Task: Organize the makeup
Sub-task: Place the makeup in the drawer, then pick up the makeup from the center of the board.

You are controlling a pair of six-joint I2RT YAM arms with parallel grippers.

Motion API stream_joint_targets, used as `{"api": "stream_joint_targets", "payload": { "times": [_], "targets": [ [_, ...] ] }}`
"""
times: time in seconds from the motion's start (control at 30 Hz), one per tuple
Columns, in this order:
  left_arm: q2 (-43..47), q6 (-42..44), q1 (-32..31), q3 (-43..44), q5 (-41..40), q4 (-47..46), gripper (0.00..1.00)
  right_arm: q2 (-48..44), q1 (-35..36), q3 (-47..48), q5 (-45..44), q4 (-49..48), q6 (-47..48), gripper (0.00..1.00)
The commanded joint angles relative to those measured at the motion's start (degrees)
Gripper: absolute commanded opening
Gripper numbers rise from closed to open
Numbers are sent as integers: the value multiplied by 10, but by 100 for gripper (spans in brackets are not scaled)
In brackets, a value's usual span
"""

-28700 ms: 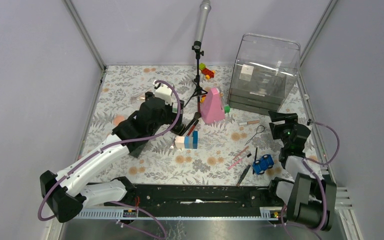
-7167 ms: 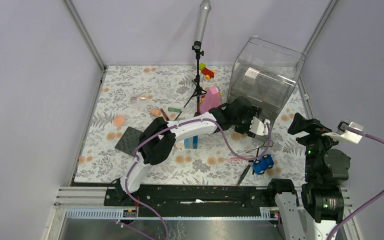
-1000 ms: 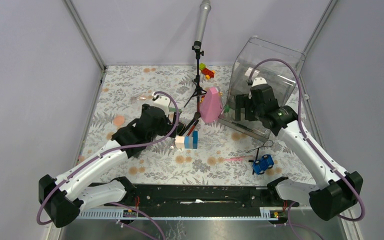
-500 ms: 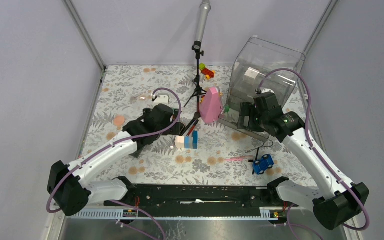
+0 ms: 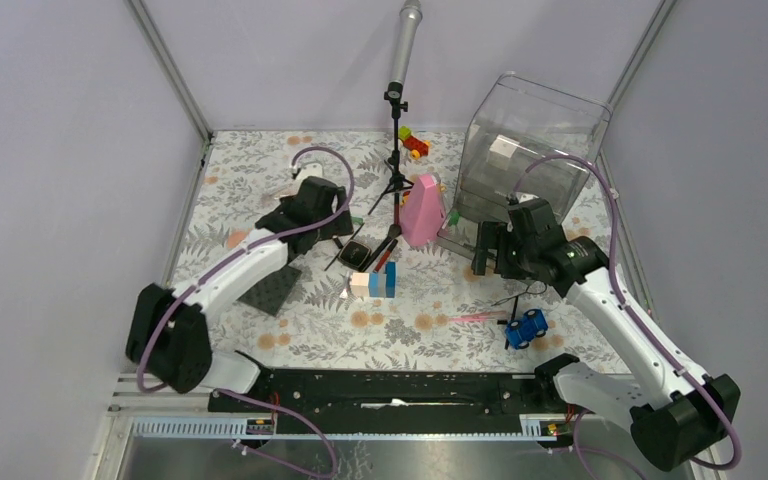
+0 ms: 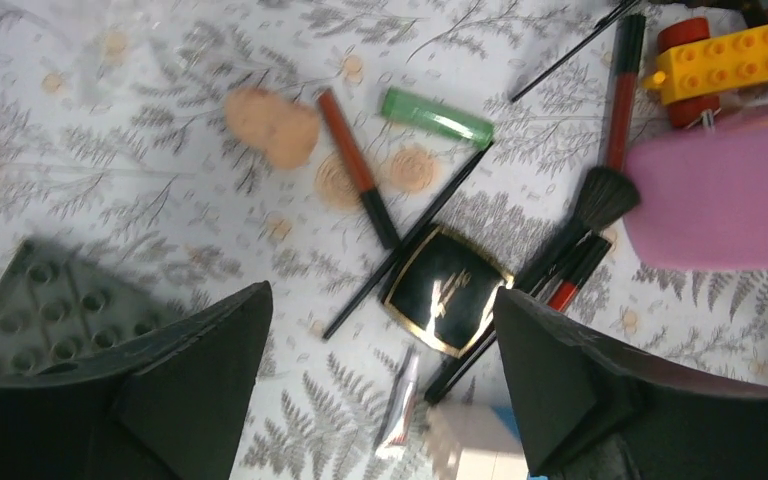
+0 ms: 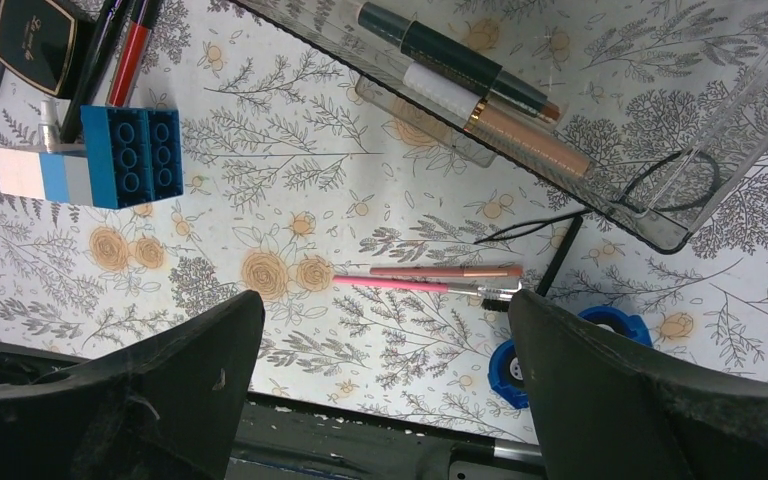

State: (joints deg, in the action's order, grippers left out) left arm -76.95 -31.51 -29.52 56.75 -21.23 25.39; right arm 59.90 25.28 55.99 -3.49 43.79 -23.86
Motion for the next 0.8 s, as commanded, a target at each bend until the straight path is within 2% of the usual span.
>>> {"api": "stream_joint_targets", "payload": {
  "times": [0.0, 0.1, 0.23, 0.33, 0.43, 0.5, 0.53, 0.63, 0.77],
  "targets": [
    [-77, 61, 4, 78, 26, -78, 88, -28, -2, -15, 17, -19, -1, 100],
    [-141, 124, 7, 146, -11, -67, 88, -42, -2, -23, 16, -18, 3, 100],
    [-210, 265, 19, 240, 44, -29, 90, -52, -2, -29, 41, -20, 17, 100],
    [-240, 408, 35, 288, 147, 3, 92, -53, -2, -36, 53, -23, 24, 100],
    [-226, 547, 65, 262, 328, -13, 95, -47, -2, -38, 56, -23, 30, 100],
    [-216, 637, 74, 234, 407, -25, 95, -45, -3, -39, 58, -23, 32, 100],
    [-209, 737, 79, 205, 439, -41, 95, -46, -2, -41, 61, -23, 33, 100],
    [-224, 811, 93, 216, 474, -27, 95, -50, -2, -46, 69, -25, 33, 100],
    [-264, 893, 121, 265, 555, 52, 95, -54, -2, -55, 77, -25, 33, 100]
  ]
}}
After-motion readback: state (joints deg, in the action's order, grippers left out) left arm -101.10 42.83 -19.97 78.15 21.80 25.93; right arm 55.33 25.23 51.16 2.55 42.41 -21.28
